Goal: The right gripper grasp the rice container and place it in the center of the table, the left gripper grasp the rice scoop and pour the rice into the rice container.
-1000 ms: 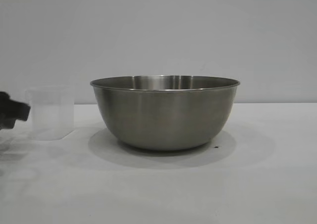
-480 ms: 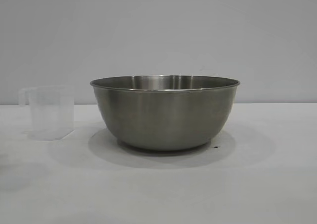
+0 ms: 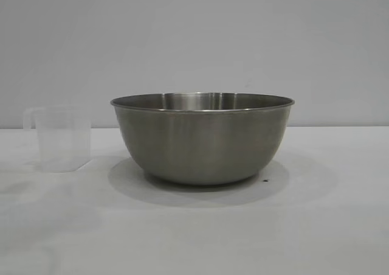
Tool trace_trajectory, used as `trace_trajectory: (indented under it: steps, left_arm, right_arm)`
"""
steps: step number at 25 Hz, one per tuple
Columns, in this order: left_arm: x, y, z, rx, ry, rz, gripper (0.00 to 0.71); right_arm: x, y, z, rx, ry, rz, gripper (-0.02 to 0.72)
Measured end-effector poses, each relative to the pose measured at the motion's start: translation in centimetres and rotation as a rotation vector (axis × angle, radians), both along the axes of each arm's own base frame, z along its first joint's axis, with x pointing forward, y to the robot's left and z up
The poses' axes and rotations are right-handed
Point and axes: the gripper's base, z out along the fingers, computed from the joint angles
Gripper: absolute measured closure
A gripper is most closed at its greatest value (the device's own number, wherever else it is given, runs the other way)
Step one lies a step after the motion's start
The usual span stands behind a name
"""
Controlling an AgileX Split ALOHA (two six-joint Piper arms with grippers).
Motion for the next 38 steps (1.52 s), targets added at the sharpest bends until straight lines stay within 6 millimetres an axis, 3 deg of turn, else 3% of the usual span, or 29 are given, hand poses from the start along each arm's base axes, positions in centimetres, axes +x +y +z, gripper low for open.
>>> trace_trajectory:
  steps: [6, 17, 23, 29, 31, 32, 33, 35, 38]
  left_arm:
    - [0.7, -0.8, 1.8, 0.004, 0.079, -0.052, 0.382]
    - [0.2, -1.4, 8.4, 0.037, 0.242, -0.129, 0.382]
    - [-2.1, -0.7, 13.1, 0.058, 0.218, -0.157, 0.382]
    - [-5.0, 0.3, 15.9, 0.08, 0.24, -0.168, 0.382]
    - [-6.0, 0.7, 16.3, 0.078, 0.235, -0.169, 0.319]
    - [-6.6, 0.9, 16.5, 0.078, 0.233, -0.17, 0.324]
    - [-7.1, 1.1, 16.7, 0.079, 0.239, -0.171, 0.249]
    - [-8.2, 1.5, 16.8, 0.085, 0.257, -0.173, 0.188]
    - [-10.0, 2.1, 16.8, 0.094, 0.288, -0.177, 0.197]
  right_arm:
    - [0.0, 0.0, 0.0, 0.0, 0.0, 0.0, 0.141]
    - [0.0, 0.0, 0.0, 0.0, 0.0, 0.0, 0.141]
    - [0.0, 0.0, 0.0, 0.0, 0.0, 0.0, 0.141]
    - [0.0, 0.0, 0.0, 0.002, 0.0, -0.001, 0.141]
    - [0.0, 0.0, 0.0, 0.002, 0.0, -0.001, 0.141]
    - [0.0, 0.0, 0.0, 0.002, 0.0, -0.001, 0.141]
    - [0.0, 0.0, 0.0, 0.002, 0.0, -0.001, 0.141]
    - [0.0, 0.0, 0.0, 0.002, 0.0, -0.001, 0.141]
    - [0.0, 0.0, 0.0, 0.002, 0.0, -0.001, 0.141]
